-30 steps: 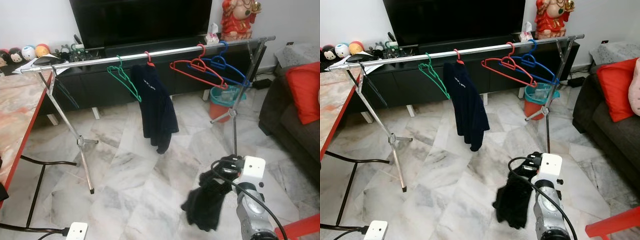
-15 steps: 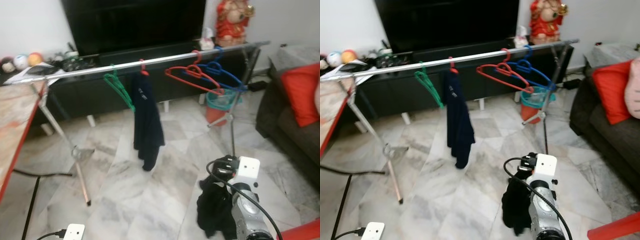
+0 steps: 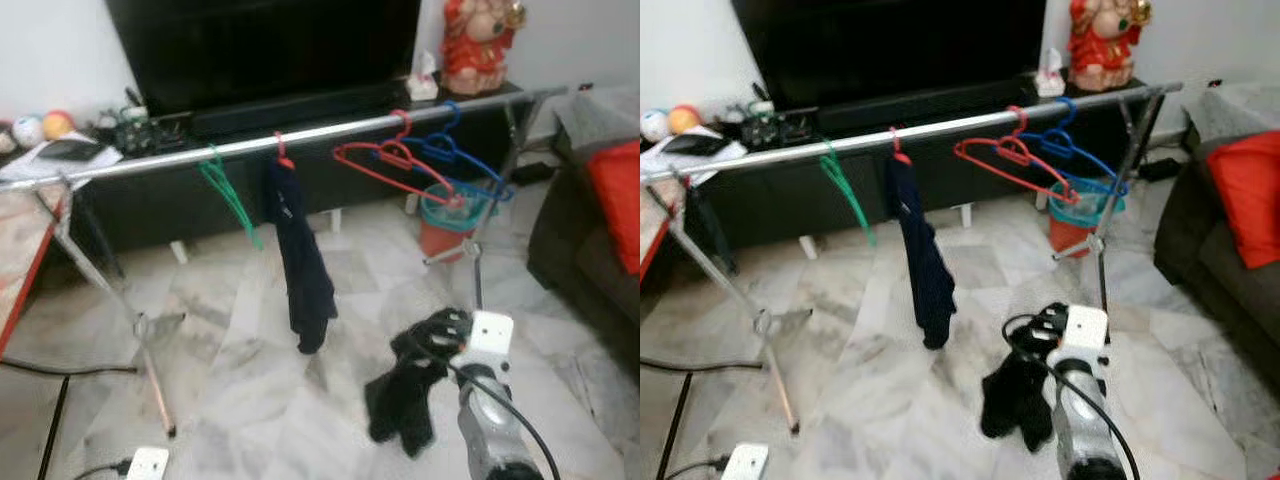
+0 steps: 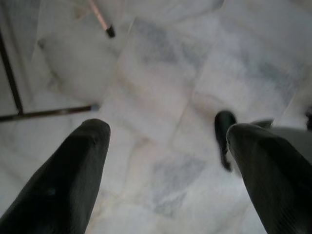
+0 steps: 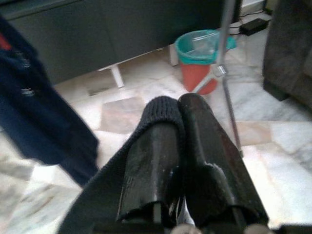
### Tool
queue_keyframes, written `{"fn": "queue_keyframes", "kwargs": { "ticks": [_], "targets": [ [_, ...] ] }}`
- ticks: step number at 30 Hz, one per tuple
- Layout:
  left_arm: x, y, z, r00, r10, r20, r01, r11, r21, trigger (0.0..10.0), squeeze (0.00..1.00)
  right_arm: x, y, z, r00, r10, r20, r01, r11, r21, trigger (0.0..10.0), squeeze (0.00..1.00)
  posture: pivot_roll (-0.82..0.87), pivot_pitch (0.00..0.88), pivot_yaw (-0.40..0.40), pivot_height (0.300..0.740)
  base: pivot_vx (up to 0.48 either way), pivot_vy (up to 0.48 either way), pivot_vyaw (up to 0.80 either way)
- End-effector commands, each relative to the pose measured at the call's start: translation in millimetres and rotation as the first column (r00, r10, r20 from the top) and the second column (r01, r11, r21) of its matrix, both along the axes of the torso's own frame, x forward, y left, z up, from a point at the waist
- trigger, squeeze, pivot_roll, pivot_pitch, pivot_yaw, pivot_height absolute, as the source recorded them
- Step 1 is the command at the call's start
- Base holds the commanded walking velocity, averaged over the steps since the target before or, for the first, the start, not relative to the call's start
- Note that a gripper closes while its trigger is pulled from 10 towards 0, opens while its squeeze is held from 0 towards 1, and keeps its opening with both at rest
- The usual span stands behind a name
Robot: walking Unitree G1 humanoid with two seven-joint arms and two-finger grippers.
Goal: Hang hanger
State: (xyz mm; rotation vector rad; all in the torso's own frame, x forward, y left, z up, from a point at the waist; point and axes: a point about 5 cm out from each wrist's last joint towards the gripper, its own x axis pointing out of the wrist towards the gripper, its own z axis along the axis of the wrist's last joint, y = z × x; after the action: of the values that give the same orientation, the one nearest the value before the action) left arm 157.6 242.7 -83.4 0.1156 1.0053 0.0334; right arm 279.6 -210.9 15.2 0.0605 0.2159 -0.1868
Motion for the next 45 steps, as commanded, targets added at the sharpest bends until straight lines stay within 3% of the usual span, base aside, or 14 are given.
{"fn": "queue_keyframes", "kwargs": {
  "ticks": [1,27,38,45],
  "targets": [
    [-4.5,5.9,0,1.000,0.014,-0.011,-0.014,1.000,0.010,10.0,0.00,5.8,3.1,7,0.999,0.001,0.036,-0.001,1.000,0.006,10.0,0.00,-0.03,0.000,0.057,0.740,0.364,0.000,0.00],
    [-4.2,6.5,0,1.000,0.000,-0.018,0.000,1.000,0.014,10.0,0.00,6.4,5.7,6,0.999,0.012,0.031,-0.012,1.000,0.015,10.0,0.00,-0.02,0.000,0.055,0.740,0.354,0.000,0.00],
    [-3.5,6.1,0,0.999,-0.036,-0.023,0.037,0.999,0.025,10.0,0.00,7.0,11.5,5,0.998,0.059,0.027,-0.059,0.998,-0.016,10.0,0.00,-0.02,0.000,0.053,0.740,0.000,0.000,0.00],
    [-3.2,6.0,0,0.999,-0.041,-0.024,0.042,0.999,0.027,10.0,0.00,6.9,13.6,4,0.998,0.059,0.021,-0.059,0.998,0.010,10.0,0.00,-0.02,0.000,0.053,0.740,0.000,-0.265,0.52]
  ]
}}
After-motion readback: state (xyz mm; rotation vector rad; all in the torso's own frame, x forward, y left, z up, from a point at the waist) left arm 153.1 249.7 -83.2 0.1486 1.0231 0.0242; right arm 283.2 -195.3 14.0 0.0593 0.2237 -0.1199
